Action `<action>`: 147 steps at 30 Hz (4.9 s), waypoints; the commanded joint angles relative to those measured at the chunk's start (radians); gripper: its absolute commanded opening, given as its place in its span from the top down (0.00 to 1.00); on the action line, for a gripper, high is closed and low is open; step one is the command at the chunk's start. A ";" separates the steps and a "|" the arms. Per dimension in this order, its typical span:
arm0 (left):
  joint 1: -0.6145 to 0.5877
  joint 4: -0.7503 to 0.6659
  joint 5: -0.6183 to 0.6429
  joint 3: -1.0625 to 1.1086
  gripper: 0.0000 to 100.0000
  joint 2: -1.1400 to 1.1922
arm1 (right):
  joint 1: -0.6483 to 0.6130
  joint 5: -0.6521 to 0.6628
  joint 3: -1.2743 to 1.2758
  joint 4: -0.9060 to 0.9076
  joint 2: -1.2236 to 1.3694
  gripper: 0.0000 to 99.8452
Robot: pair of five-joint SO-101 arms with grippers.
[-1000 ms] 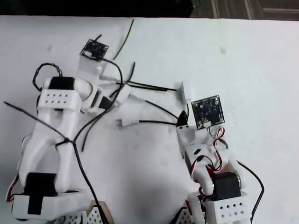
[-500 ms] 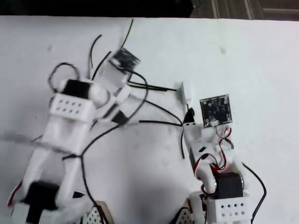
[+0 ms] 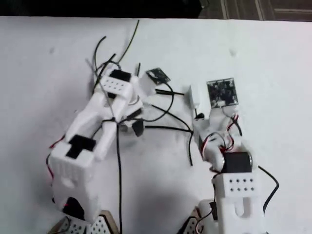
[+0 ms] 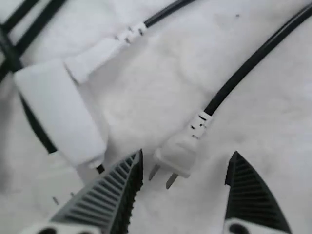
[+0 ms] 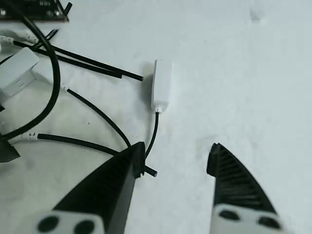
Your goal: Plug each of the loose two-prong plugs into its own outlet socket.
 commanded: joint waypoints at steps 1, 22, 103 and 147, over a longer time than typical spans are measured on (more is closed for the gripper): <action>0.015 0.046 0.000 -0.101 0.73 0.062 | 0.050 0.002 -0.072 -0.018 0.028 0.79; 0.214 0.298 0.652 -0.181 0.97 -0.082 | 0.202 -0.009 -0.160 0.044 0.028 0.80; -0.579 -0.367 0.431 1.138 0.98 -1.222 | -0.542 -0.376 -0.618 -0.153 1.242 0.94; -0.575 -0.374 0.431 1.148 0.98 -1.218 | -0.387 -0.193 -0.338 0.495 0.707 0.94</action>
